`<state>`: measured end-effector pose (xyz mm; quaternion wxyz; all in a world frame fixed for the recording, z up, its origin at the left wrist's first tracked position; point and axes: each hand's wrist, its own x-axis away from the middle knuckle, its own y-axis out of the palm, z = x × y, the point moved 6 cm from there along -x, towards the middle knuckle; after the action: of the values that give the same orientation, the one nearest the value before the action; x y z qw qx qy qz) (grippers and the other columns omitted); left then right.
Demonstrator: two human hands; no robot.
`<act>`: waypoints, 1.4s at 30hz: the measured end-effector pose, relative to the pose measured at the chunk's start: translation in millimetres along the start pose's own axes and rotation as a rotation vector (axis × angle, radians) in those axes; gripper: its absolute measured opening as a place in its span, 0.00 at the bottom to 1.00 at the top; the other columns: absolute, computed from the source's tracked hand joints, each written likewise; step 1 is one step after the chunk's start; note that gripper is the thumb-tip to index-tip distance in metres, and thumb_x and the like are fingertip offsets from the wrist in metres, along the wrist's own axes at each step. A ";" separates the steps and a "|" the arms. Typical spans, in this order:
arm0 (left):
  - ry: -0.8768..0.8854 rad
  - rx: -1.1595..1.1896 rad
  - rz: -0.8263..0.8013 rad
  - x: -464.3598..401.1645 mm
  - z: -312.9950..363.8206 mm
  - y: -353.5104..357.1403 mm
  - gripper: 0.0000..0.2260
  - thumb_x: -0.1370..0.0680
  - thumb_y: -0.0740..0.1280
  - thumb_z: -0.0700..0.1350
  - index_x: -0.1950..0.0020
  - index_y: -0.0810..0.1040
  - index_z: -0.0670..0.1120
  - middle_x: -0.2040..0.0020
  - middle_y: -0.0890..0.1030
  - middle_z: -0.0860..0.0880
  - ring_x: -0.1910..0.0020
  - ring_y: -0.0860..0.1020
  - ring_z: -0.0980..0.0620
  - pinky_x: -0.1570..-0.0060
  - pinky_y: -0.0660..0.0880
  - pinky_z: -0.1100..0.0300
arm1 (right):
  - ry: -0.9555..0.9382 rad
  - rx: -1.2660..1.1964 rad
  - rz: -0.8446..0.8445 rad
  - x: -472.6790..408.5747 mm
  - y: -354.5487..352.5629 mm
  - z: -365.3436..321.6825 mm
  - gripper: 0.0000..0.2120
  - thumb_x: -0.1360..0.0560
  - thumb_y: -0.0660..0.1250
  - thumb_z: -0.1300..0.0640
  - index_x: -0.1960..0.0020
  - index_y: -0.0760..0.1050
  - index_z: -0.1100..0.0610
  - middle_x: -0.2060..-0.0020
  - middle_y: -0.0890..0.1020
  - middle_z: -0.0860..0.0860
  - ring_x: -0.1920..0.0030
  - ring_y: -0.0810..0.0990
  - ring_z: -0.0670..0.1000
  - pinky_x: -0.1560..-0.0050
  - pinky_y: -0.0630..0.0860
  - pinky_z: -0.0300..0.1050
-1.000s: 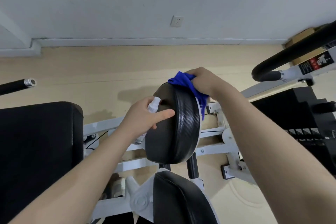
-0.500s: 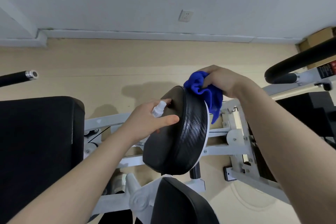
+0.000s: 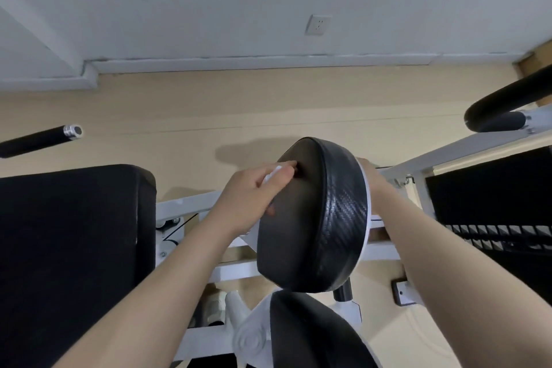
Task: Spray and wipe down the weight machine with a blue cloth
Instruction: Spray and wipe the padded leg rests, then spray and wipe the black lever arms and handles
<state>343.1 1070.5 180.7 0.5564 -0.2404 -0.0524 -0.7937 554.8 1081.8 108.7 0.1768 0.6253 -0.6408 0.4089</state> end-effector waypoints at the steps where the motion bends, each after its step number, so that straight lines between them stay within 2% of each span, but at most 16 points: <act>1: -0.018 0.018 0.017 0.0 -0.8 -0.2 0.21 0.25 0.59 0.62 0.48 0.82 0.49 0.65 0.81 0.46 0.75 0.71 0.55 0.66 0.68 0.60 | -0.024 -0.077 0.065 4.9 -9.2 -5.6 0.14 0.25 0.58 0.72 0.57 0.77 0.55 0.67 0.76 0.52 0.64 0.73 0.54 0.70 0.71 0.40; 2: -0.037 0.018 0.043 0.7 2.3 -0.8 0.25 0.25 0.58 0.63 0.48 0.81 0.44 0.64 0.80 0.41 0.74 0.71 0.54 0.66 0.67 0.58 | -0.051 -0.159 0.134 10.7 -21.4 -14.3 0.17 0.27 0.57 0.72 0.56 0.77 0.53 0.66 0.78 0.53 0.64 0.74 0.54 0.69 0.72 0.39; 4: -0.051 -0.037 0.116 7.5 14.6 -1.8 0.24 0.22 0.56 0.59 0.50 0.80 0.40 0.66 0.78 0.43 0.76 0.71 0.54 0.67 0.66 0.59 | -0.117 -0.276 0.194 35.3 -38.9 -28.2 0.18 0.27 0.57 0.72 0.56 0.76 0.50 0.61 0.80 0.54 0.60 0.77 0.54 0.61 0.75 0.44; 7: 0.010 -0.030 0.208 35.1 50.7 -6.0 0.20 0.21 0.56 0.57 0.56 0.80 0.44 0.63 0.81 0.49 0.76 0.71 0.54 0.70 0.66 0.61 | -0.205 -0.477 0.086 82.8 -47.0 -47.4 0.17 0.26 0.57 0.70 0.52 0.76 0.51 0.58 0.82 0.54 0.57 0.80 0.55 0.52 0.75 0.49; 11: 0.007 0.099 0.104 68.6 79.4 -5.2 0.25 0.20 0.52 0.58 0.62 0.76 0.41 0.73 0.75 0.46 0.77 0.71 0.52 0.75 0.66 0.64 | -0.252 -0.465 0.059 127.9 -48.6 -57.0 0.15 0.27 0.57 0.69 0.51 0.76 0.53 0.57 0.82 0.55 0.56 0.80 0.55 0.49 0.75 0.51; 13: 0.009 0.190 0.048 93.2 91.4 2.4 0.27 0.20 0.49 0.59 0.63 0.74 0.40 0.75 0.72 0.45 0.78 0.70 0.51 0.78 0.65 0.66 | -0.266 -0.478 0.087 153.7 -50.2 -56.9 0.15 0.27 0.58 0.69 0.52 0.77 0.52 0.57 0.81 0.55 0.56 0.79 0.56 0.48 0.75 0.53; 17: 0.010 0.314 -0.047 133.2 100.3 22.4 0.27 0.20 0.47 0.59 0.67 0.71 0.42 0.75 0.70 0.45 0.78 0.68 0.50 0.77 0.66 0.64 | -0.280 -0.493 0.085 195.6 -49.3 -45.6 0.15 0.27 0.58 0.68 0.53 0.76 0.51 0.57 0.81 0.56 0.55 0.79 0.56 0.46 0.75 0.55; 21: -0.007 0.297 -0.165 173.5 112.2 50.4 0.28 0.21 0.48 0.60 0.71 0.68 0.42 0.77 0.70 0.47 0.78 0.67 0.50 0.75 0.67 0.65 | -0.271 -0.445 0.113 248.2 -54.8 -21.6 0.14 0.25 0.58 0.67 0.53 0.74 0.50 0.57 0.80 0.54 0.56 0.78 0.54 0.50 0.75 0.51; 25: -0.024 0.327 -0.335 204.6 130.6 89.4 0.28 0.22 0.49 0.60 0.74 0.65 0.42 0.78 0.68 0.46 0.79 0.66 0.49 0.73 0.66 0.62 | -0.276 -0.381 0.212 301.2 -77.7 10.1 0.12 0.26 0.60 0.66 0.50 0.74 0.51 0.56 0.79 0.53 0.55 0.77 0.54 0.53 0.75 0.48; 28: -0.019 0.351 -0.449 225.8 138.8 120.7 0.27 0.22 0.48 0.58 0.74 0.65 0.42 0.79 0.68 0.46 0.78 0.66 0.49 0.70 0.65 0.60 | -0.267 -0.421 0.312 339.3 -94.0 45.9 0.13 0.26 0.60 0.66 0.48 0.74 0.51 0.55 0.79 0.53 0.55 0.78 0.54 0.51 0.75 0.50; 30: -0.009 0.328 -0.501 239.6 139.0 142.8 0.27 0.21 0.48 0.58 0.73 0.67 0.42 0.77 0.69 0.46 0.76 0.67 0.49 0.69 0.66 0.60 | -0.250 -0.470 0.362 366.5 -100.3 73.6 0.14 0.26 0.60 0.67 0.49 0.75 0.49 0.57 0.79 0.52 0.57 0.78 0.52 0.54 0.75 0.47; 32: -0.013 0.310 -0.515 248.3 134.6 159.2 0.27 0.21 0.49 0.58 0.71 0.69 0.41 0.74 0.71 0.45 0.74 0.69 0.50 0.67 0.67 0.60 | -0.231 -0.479 0.394 384.3 -103.0 96.0 0.15 0.26 0.60 0.67 0.50 0.75 0.49 0.56 0.80 0.52 0.57 0.78 0.51 0.56 0.75 0.45; 34: -0.036 0.269 -0.537 260.9 128.9 182.0 0.27 0.22 0.50 0.58 0.70 0.71 0.41 0.72 0.72 0.46 0.72 0.71 0.51 0.64 0.69 0.58 | -0.214 -0.481 0.444 406.4 -108.2 124.7 0.16 0.27 0.60 0.68 0.47 0.76 0.51 0.55 0.80 0.54 0.55 0.78 0.53 0.53 0.75 0.47; 37: -0.035 0.212 -0.535 278.6 124.2 211.9 0.26 0.22 0.52 0.60 0.72 0.70 0.44 0.70 0.73 0.46 0.66 0.73 0.49 0.56 0.70 0.55 | -0.189 -0.478 0.491 436.3 -113.3 158.0 0.16 0.27 0.59 0.69 0.48 0.77 0.51 0.57 0.80 0.54 0.57 0.78 0.53 0.54 0.74 0.47; 40: 0.059 0.057 -0.513 301.0 136.9 240.1 0.29 0.22 0.52 0.62 0.77 0.73 0.47 0.69 0.79 0.46 0.62 0.77 0.47 0.48 0.71 0.50 | -0.193 -0.480 0.561 470.6 -129.3 180.8 0.17 0.28 0.59 0.69 0.54 0.76 0.49 0.60 0.80 0.53 0.59 0.77 0.52 0.56 0.74 0.45; 42: 0.193 -0.078 -0.514 319.0 155.9 260.7 0.31 0.22 0.51 0.63 0.79 0.72 0.47 0.69 0.79 0.45 0.65 0.76 0.47 0.53 0.72 0.52 | -0.207 -0.494 0.610 491.0 -145.0 191.0 0.17 0.28 0.58 0.70 0.54 0.76 0.49 0.61 0.80 0.52 0.60 0.77 0.52 0.59 0.74 0.43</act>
<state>545.6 753.6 410.1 0.3293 -0.1639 -0.0280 -0.9295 670.0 634.0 399.7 0.1269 0.3828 -0.8903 0.2114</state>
